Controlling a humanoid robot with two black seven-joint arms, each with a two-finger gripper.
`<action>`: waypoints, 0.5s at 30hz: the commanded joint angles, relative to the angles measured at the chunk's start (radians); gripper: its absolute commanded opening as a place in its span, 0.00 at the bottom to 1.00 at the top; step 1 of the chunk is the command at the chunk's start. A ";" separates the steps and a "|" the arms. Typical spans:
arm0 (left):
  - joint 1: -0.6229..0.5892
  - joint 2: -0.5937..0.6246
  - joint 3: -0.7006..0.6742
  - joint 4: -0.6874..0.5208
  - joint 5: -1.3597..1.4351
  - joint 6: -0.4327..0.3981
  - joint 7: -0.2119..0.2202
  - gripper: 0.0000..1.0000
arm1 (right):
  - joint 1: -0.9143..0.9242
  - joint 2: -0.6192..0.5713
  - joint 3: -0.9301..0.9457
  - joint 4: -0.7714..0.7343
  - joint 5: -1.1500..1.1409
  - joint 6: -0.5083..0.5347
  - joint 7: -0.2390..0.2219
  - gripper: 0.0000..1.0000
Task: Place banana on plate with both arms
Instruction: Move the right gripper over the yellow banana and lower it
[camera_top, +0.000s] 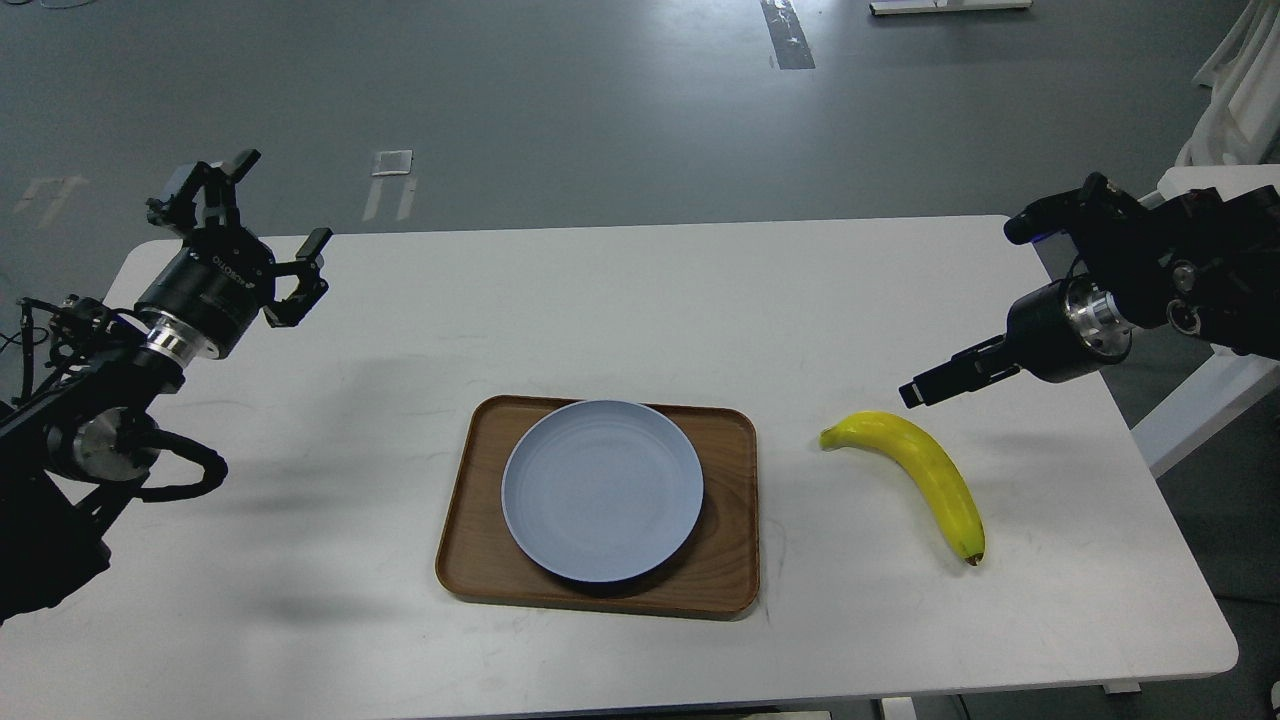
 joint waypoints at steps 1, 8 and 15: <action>0.001 -0.004 -0.001 -0.001 0.000 0.000 0.002 1.00 | -0.010 0.073 -0.068 -0.047 -0.002 -0.034 0.000 1.00; 0.001 -0.006 -0.001 -0.001 0.000 0.000 0.002 1.00 | -0.087 0.122 -0.085 -0.064 0.004 -0.050 0.000 1.00; 0.003 -0.010 -0.001 -0.001 0.000 0.000 0.000 1.00 | -0.136 0.125 -0.077 -0.066 0.022 -0.070 0.000 0.96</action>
